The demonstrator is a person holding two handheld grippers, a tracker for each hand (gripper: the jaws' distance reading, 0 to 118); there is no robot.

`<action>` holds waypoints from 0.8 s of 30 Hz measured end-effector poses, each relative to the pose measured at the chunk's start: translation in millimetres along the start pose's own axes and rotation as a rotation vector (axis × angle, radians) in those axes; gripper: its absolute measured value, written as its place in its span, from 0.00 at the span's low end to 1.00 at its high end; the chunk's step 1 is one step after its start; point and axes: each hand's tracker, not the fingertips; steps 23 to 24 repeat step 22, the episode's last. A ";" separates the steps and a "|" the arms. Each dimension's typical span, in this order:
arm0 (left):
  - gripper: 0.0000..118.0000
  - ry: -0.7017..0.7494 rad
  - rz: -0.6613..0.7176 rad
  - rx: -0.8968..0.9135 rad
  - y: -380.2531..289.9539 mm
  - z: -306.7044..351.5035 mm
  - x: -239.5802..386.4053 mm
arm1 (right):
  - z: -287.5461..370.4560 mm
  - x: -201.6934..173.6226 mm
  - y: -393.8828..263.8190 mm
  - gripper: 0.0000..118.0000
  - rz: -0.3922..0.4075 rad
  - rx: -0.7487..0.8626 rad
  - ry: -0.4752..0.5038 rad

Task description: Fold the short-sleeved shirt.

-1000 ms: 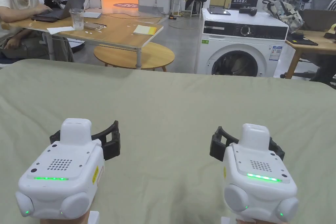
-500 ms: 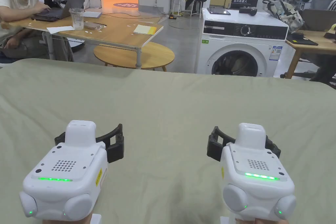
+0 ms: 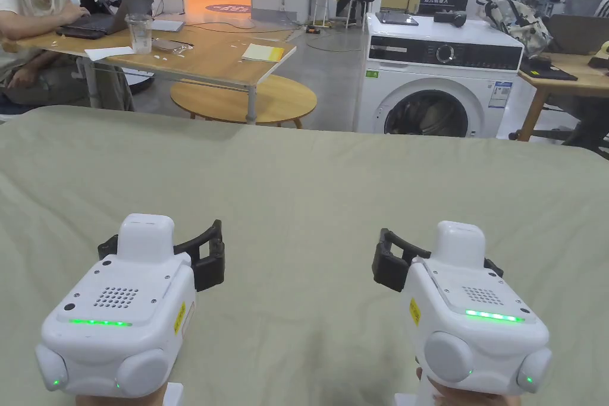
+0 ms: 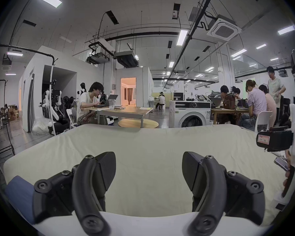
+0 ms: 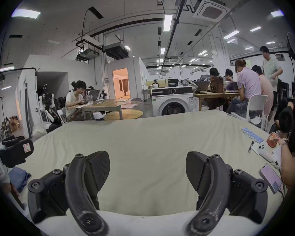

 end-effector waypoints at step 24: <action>0.68 0.039 -0.017 0.027 -2.8 -3.3 -4.8 | -2.2 2.0 -10.6 0.79 0.108 0.091 -0.057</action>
